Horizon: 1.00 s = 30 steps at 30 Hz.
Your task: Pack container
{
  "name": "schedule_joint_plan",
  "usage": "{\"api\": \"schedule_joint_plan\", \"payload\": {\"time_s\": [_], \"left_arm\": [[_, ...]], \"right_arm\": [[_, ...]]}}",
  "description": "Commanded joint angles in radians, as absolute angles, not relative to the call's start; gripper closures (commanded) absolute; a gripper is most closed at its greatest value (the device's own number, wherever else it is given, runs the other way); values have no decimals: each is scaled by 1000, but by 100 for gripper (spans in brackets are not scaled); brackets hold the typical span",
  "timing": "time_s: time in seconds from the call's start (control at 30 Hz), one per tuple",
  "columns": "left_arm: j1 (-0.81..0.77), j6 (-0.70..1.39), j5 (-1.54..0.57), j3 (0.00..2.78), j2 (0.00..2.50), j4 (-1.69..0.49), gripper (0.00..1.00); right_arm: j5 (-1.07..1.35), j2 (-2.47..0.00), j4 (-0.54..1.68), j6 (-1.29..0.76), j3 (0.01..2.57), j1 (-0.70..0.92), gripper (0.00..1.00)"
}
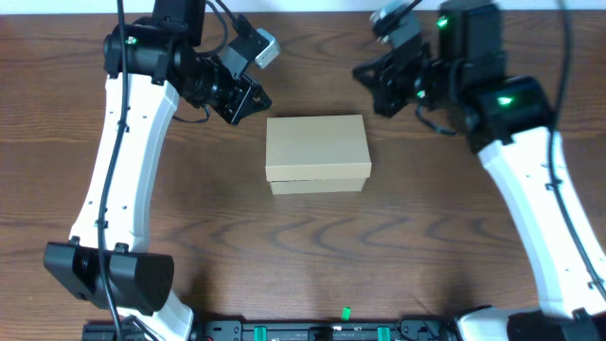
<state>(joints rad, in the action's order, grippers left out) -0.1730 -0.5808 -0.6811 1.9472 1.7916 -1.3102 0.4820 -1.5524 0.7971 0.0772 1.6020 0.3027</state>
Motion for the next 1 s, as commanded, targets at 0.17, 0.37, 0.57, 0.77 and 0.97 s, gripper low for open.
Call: {"api": "schedule_joint_plan", "payload": {"time_s": [0.17,0.37,0.57,0.77,0.97], "left_arm": [[-171,-607,-760,1686,1793,-1243,94],[-172,-606,-760,1567,1793,-1222,94],[-172,-606,-753,1495,1793,-1197,94],[-172,-598,-749,1422,1793,-1142,94],[-172,-548,-724,1338,1793,-1068,94]], "right_arm": [[445,-1575,732,53,1325,312,99],[445,-1575,727,52,1239,332,99],[445,-1575,719,52,1154,342,99],[444,-1575,691,47,1093,342,99],[444,-1576,654,45,1063,342,99]]}}
